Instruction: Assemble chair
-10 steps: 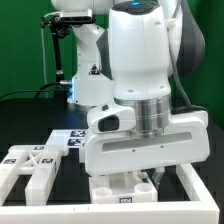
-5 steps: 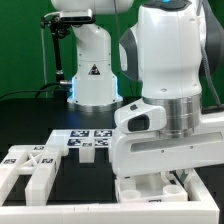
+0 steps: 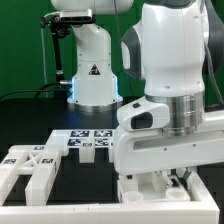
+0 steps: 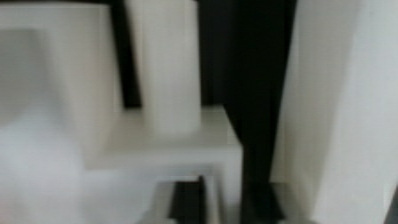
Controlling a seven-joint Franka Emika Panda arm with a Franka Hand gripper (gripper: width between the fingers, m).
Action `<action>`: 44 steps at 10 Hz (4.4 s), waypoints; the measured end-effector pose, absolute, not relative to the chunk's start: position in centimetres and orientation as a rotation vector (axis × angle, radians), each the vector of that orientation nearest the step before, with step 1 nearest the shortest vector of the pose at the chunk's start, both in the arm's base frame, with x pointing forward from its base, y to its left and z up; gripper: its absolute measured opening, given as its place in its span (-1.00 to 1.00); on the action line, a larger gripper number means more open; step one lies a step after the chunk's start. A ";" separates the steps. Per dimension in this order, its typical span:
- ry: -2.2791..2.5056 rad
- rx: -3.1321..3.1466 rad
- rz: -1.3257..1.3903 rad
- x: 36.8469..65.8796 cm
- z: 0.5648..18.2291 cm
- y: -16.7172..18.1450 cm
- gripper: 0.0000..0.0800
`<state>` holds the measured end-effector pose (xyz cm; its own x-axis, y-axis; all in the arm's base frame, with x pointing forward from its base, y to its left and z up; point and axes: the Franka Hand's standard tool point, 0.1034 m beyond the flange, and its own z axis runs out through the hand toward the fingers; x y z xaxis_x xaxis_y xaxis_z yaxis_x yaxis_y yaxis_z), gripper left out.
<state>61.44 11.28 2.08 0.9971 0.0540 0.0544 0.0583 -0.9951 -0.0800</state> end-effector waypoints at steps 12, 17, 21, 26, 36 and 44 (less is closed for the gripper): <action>-0.248 -3.057 -0.111 57.2 8.0 4.1 0.62; -0.163 -3.085 -0.045 51.3 5.2 1.1 0.62; -0.121 -3.060 0.167 50.5 5.0 1.7 0.62; 0.012 -2.965 0.735 49.2 4.3 2.8 0.62; 0.019 -2.824 1.195 47.0 3.2 2.3 0.62; 0.002 -2.716 1.401 46.6 0.9 2.3 0.62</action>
Offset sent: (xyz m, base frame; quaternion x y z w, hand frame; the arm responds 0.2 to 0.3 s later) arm -0.0232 -0.0143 0.0544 0.0305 -0.0411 -0.0289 0.9983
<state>46.63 2.34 0.92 0.5806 0.0381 -0.8133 -0.0400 -0.9964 -0.0752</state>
